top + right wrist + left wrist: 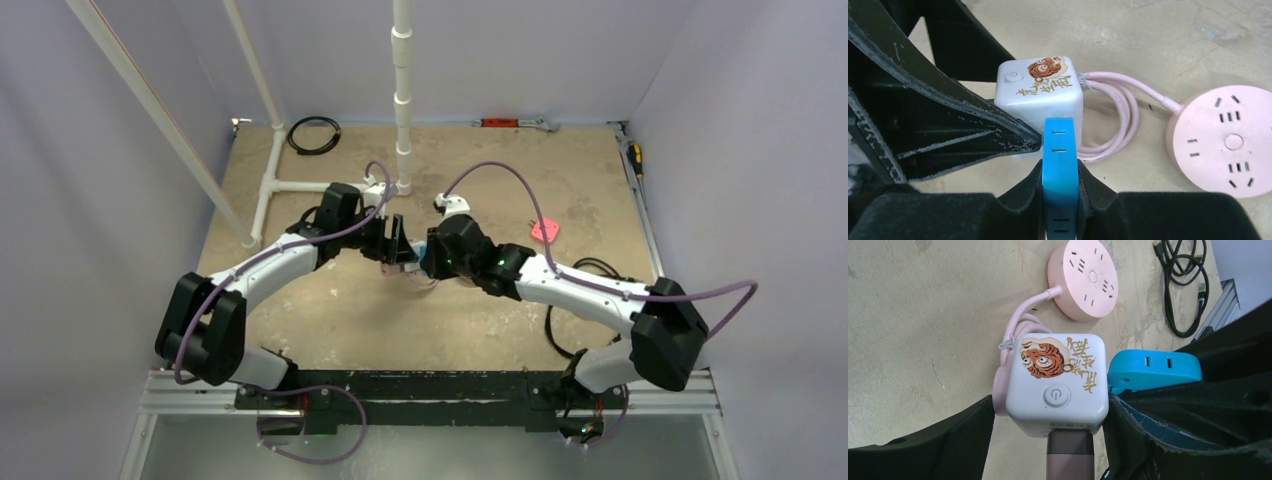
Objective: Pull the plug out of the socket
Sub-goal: Remove the plug from the socket.
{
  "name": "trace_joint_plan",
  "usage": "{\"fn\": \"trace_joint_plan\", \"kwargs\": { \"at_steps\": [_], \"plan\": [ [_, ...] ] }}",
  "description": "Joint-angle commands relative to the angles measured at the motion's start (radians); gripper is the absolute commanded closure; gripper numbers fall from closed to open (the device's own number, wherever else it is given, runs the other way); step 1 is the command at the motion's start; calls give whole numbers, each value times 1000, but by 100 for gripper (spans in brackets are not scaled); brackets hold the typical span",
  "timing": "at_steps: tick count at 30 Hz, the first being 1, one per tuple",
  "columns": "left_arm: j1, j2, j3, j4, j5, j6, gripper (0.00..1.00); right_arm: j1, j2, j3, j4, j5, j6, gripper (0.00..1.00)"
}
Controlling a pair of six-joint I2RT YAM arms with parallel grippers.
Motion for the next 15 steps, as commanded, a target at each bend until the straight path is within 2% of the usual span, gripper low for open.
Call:
{"fn": "trace_joint_plan", "kwargs": {
  "at_steps": [1,4,15],
  "plan": [
    [19,-49,20,-15,-45,77,100,-130,-127,-68,141,-188,-93,100],
    [19,-57,17,-10,-29,79,100,-156,-153,-84,147,-229,-124,100],
    [19,-46,20,-16,-40,78,100,-161,-148,-70,114,-207,-100,100]
  ]
}}
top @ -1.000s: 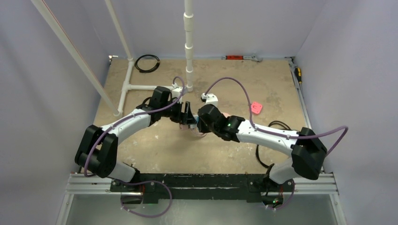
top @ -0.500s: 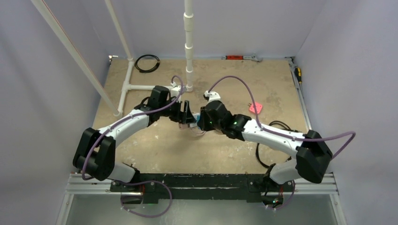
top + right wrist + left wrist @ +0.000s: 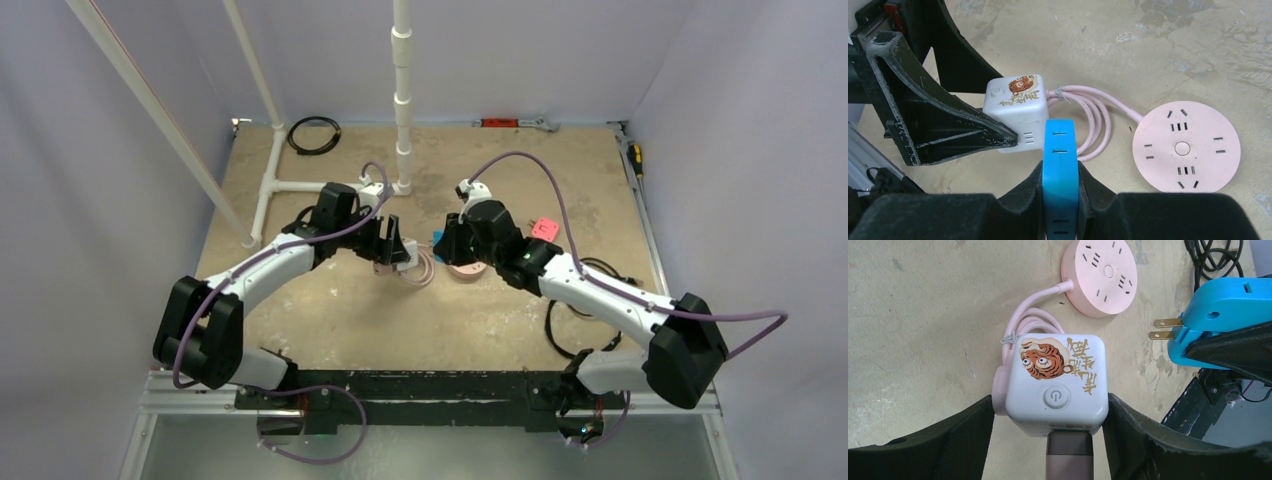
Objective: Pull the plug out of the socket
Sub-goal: Remove the plug from the socket, then place the plug at the center of the board.
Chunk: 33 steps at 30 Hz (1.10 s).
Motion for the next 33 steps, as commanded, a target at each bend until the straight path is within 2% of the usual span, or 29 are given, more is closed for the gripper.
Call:
{"fn": "trace_joint_plan", "kwargs": {
  "at_steps": [1,9,16,24,33],
  "plan": [
    [3,-20,16,25,-2,17,100,3,-21,13,12,15,-1,100],
    [8,-102,4,57,5,17,100,-41,-68,2,-35,117,23,100],
    [9,-172,-12,71,4,27,100,-297,-62,-54,38,-3,8,100],
    [9,-158,-11,75,35,21,100,-565,86,-45,138,-114,-9,100],
    [9,-154,-16,89,62,8,100,-651,292,51,146,-166,-67,100]
  ]
}}
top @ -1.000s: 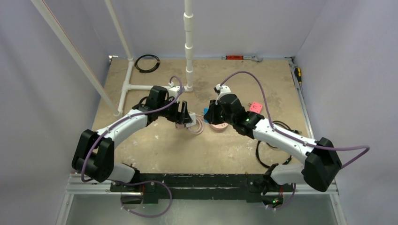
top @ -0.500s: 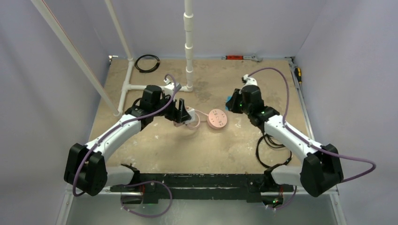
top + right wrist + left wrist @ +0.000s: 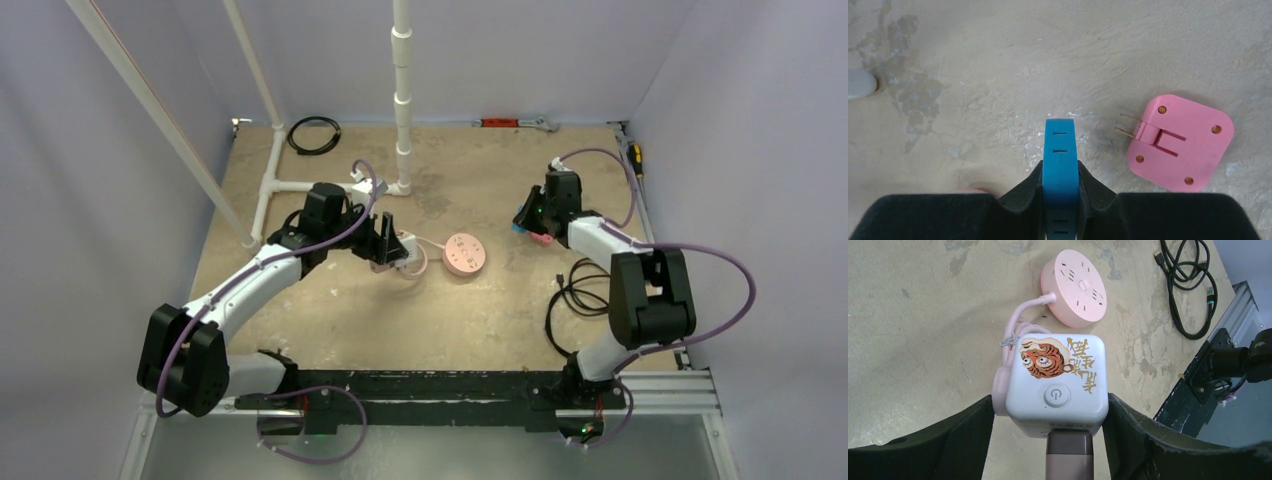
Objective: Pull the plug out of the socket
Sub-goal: Place the plug at the center of the board.
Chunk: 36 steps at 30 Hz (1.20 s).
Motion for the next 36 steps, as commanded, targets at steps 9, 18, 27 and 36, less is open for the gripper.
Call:
{"fn": "trace_joint_plan", "kwargs": {
  "at_steps": [9,18,27,36],
  "plan": [
    [8,-4,3,90,66,-1,100,-14,132,112,47,-33,-54,100],
    [8,-4,1,94,73,-2,100,-17,183,142,29,43,-63,96],
    [8,-2,1,93,75,-2,100,-18,175,135,26,48,-66,67],
    [8,-6,1,92,77,-2,100,-18,126,115,11,74,-65,52]
  ]
}}
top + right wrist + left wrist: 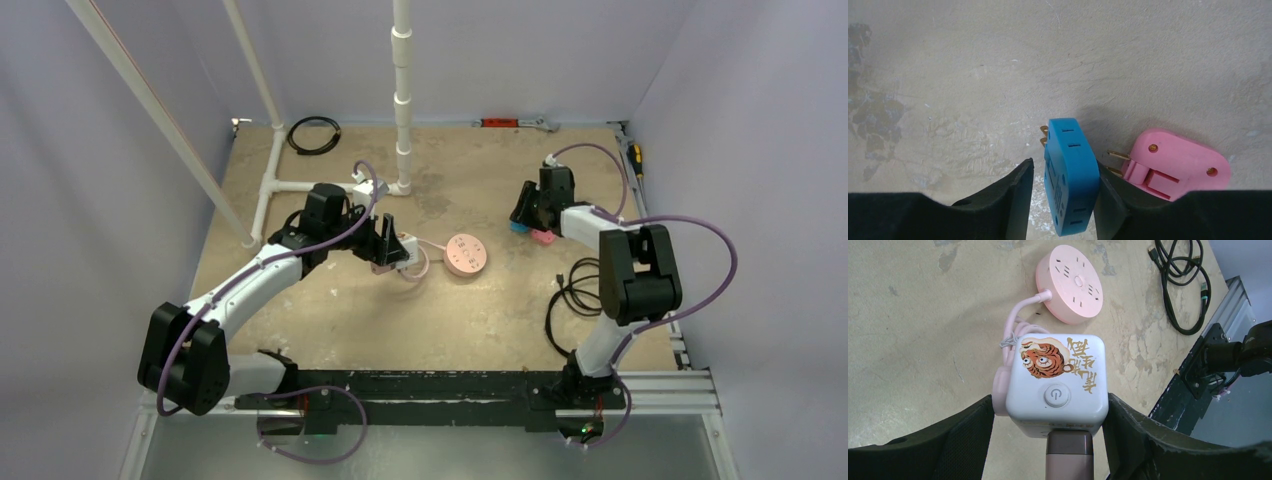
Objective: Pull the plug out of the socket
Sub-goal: Place the plug at the center of the board.
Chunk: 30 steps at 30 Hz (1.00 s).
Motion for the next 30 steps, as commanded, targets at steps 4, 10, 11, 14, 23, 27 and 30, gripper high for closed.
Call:
{"fn": "trace_joint_plan", "kwargs": {
  "at_steps": [4,10,11,14,23,27,30],
  "plan": [
    [8,-14,9,86,45,0,100,-3,-89,1,-22,75,-18,49],
    [8,-17,8,87,49,-1,100,-3,-138,-33,-36,123,-19,45],
    [8,-17,8,86,49,-1,100,-4,-146,-36,-40,133,-19,45],
    [8,-18,8,87,49,-1,100,-3,-175,-49,-52,162,-19,43],
    [6,-31,0,110,82,-6,100,-2,-340,-129,-34,41,-60,41],
    [6,-39,-6,131,112,-10,100,0,-467,-198,28,-173,-98,36],
    [6,-34,-9,147,135,-20,100,20,-573,-268,129,-391,-102,28]
  ]
}}
